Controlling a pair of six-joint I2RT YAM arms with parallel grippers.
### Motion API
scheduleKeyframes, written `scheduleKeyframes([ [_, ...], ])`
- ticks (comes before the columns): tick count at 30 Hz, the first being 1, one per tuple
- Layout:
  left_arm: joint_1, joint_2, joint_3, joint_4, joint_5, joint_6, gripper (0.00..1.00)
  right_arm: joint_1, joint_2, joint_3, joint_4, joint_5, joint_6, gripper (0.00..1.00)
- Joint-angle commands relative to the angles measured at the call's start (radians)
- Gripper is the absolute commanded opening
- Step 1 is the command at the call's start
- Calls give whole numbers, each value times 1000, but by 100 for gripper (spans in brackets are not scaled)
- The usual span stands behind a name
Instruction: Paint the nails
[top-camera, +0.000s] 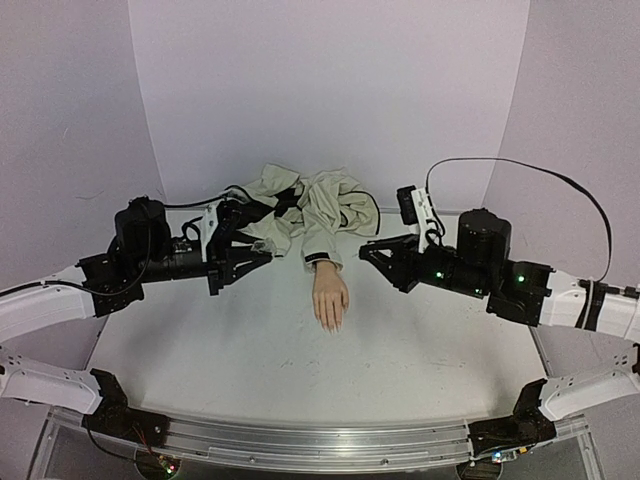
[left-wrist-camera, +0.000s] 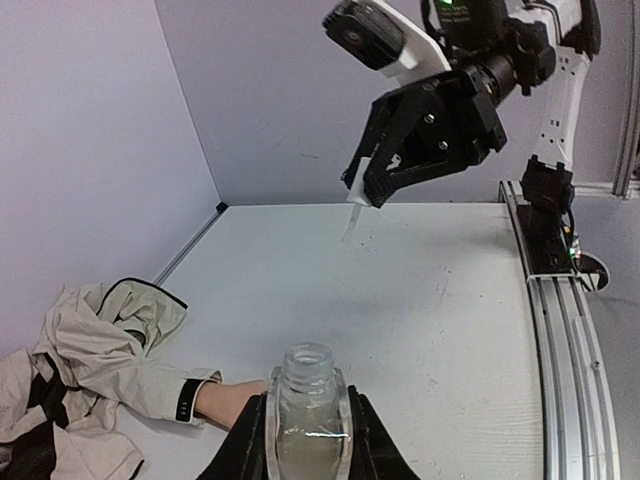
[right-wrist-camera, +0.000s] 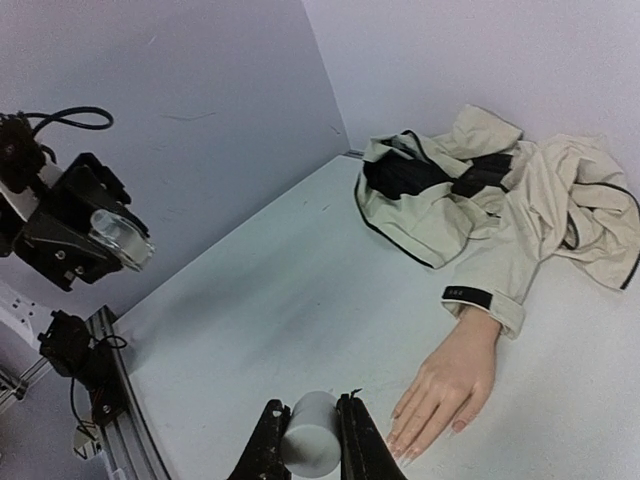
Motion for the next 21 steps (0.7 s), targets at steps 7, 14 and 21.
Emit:
scheduleKeyframes([
  [7,-69,25,-20,29,-30,125,0,18,195,289,90,-456,-46,0],
  [14,-78,42,-21,23,-57,142,0,31,243,335,76,-522,-35,0],
  [21,-80,61,-14,18,-50,138,0,58,267,345,82,-460,-48,0],
])
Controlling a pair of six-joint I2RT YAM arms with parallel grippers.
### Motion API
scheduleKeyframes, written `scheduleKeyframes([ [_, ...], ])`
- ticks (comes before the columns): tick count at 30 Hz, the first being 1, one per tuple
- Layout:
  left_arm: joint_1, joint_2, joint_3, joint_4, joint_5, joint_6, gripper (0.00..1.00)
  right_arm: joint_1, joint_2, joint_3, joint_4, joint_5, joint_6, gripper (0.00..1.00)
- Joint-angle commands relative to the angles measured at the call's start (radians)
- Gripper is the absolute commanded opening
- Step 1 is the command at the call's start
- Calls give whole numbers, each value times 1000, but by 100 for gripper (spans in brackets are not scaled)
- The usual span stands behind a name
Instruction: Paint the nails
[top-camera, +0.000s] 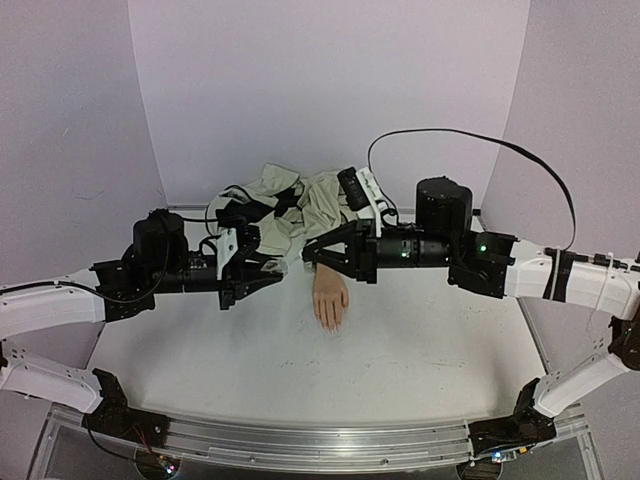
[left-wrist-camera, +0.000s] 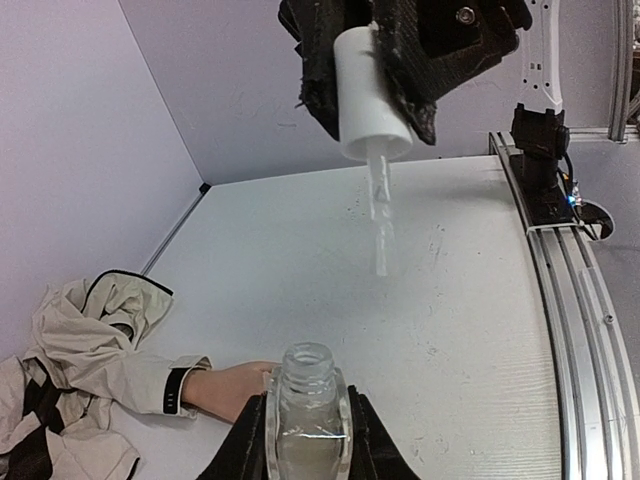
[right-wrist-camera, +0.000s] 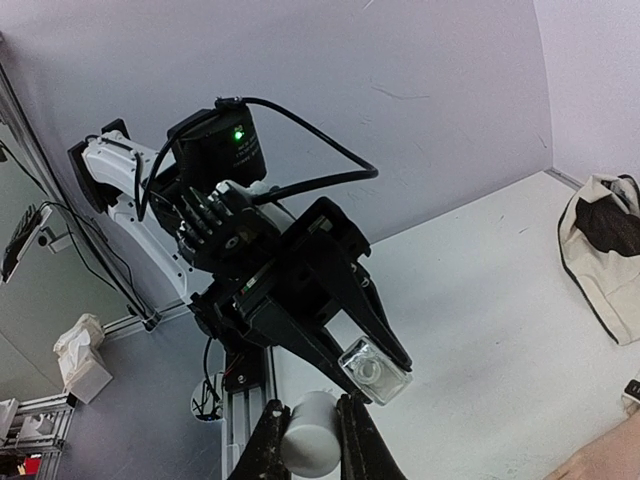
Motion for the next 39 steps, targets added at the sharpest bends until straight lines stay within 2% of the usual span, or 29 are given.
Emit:
scheduleKeyframes([
  [1,-6,7,19,17,0,12,0,16,10,53,53,2,-16,0],
  [13,-10,16,26,13,9,3,0,21,31,59,40,68,-33,0],
  [39,-14,7,29,11,18,-9,0,34,71,71,15,98,-52,0],
])
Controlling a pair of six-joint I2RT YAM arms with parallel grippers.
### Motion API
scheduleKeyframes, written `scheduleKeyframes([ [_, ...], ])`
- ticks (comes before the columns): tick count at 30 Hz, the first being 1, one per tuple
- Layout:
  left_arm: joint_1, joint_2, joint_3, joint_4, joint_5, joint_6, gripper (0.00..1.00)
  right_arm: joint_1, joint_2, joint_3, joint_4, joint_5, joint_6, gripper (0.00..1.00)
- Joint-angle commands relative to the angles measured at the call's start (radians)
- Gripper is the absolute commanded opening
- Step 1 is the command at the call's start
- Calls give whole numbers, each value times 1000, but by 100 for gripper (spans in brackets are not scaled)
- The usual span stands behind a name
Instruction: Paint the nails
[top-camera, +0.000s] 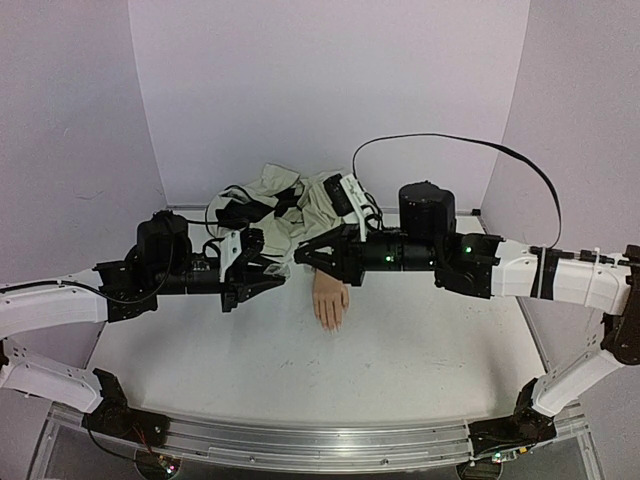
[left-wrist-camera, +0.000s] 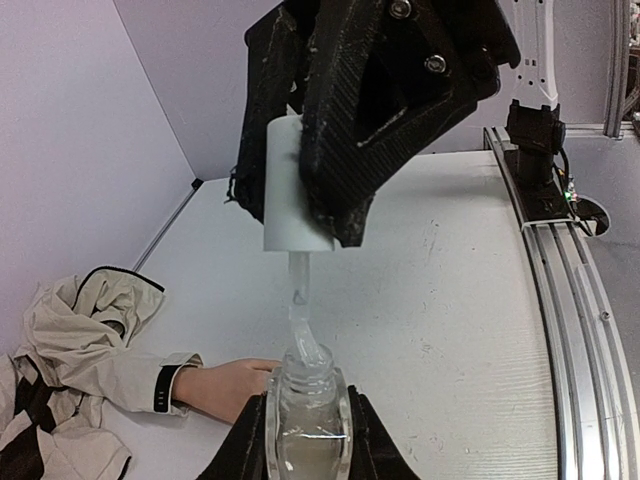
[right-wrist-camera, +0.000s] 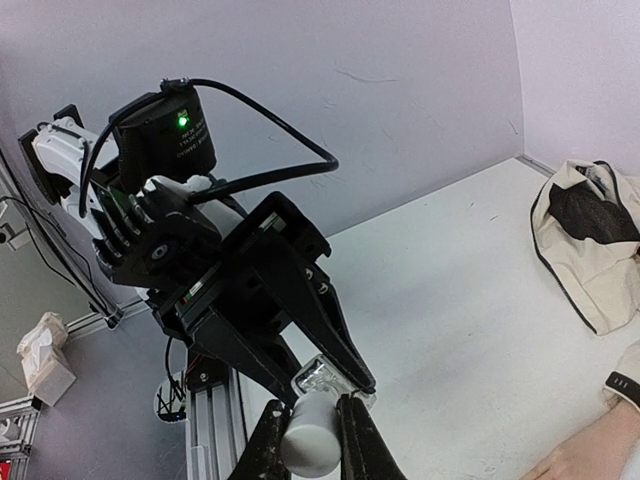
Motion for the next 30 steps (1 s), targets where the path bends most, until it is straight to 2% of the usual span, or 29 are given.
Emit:
scheduleKeyframes([
  [1,-5,-11,29,11,16,-5,0,11,3,44,25,-3,-10,0],
  [30,-6,-26,29,10,16,-10,0,38,101,94,-11,38,5,0],
])
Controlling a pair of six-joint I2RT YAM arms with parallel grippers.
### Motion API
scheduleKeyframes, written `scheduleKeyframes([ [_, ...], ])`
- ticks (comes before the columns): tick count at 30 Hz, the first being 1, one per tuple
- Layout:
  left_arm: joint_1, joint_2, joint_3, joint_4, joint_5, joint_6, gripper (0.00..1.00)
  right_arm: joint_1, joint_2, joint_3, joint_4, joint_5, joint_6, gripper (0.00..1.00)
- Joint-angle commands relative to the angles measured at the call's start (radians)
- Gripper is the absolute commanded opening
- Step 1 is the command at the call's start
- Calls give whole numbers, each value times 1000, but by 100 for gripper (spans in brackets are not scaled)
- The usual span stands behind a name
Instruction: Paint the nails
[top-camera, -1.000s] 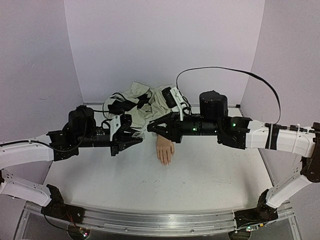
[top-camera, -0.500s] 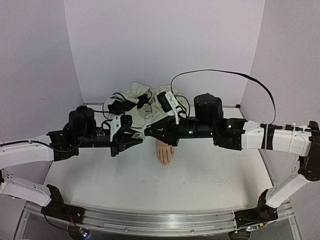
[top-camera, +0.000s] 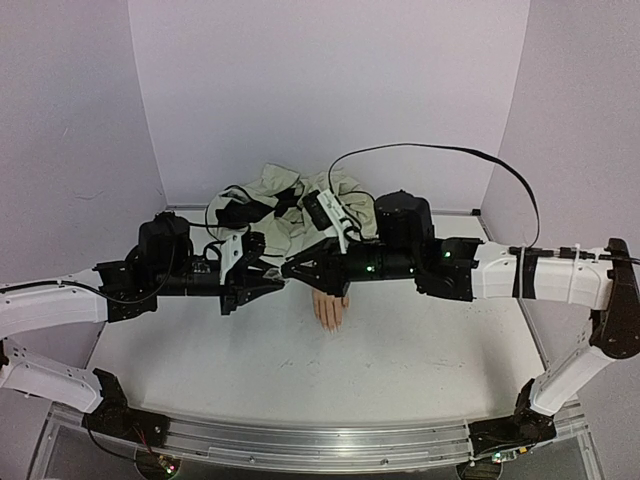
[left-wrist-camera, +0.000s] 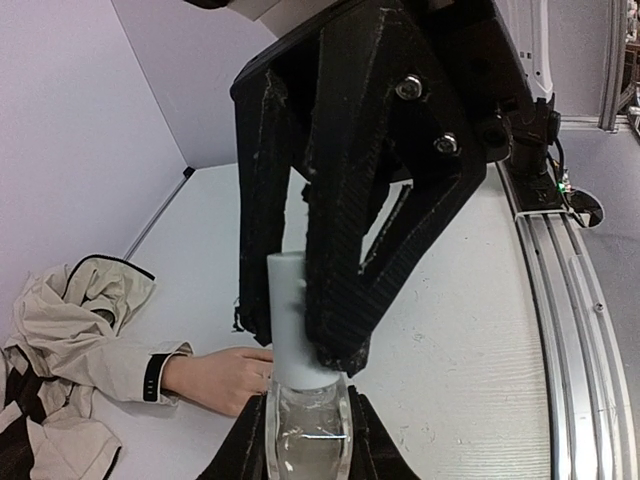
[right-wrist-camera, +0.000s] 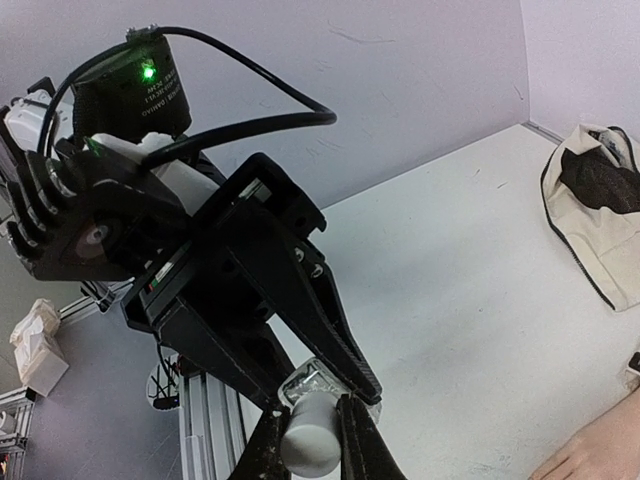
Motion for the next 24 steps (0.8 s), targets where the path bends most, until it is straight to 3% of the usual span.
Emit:
scheduleKeyframes([
  [1,-5,-28,29,41,10,-10,0,7,19,61,14,14,10,0],
  [6,-5,-40,28,42,-15,-19,0,18,57,71,16,41,50,0],
  [9,-5,-51,29,41,-28,-26,0,47,92,66,37,137,122,0],
  [17,-5,-74,28,43,-57,-32,0,84,151,-17,250,244,372,0],
  [24,-5,-71,30,42,-55,-34,0,80,110,-3,209,244,384,12],
])
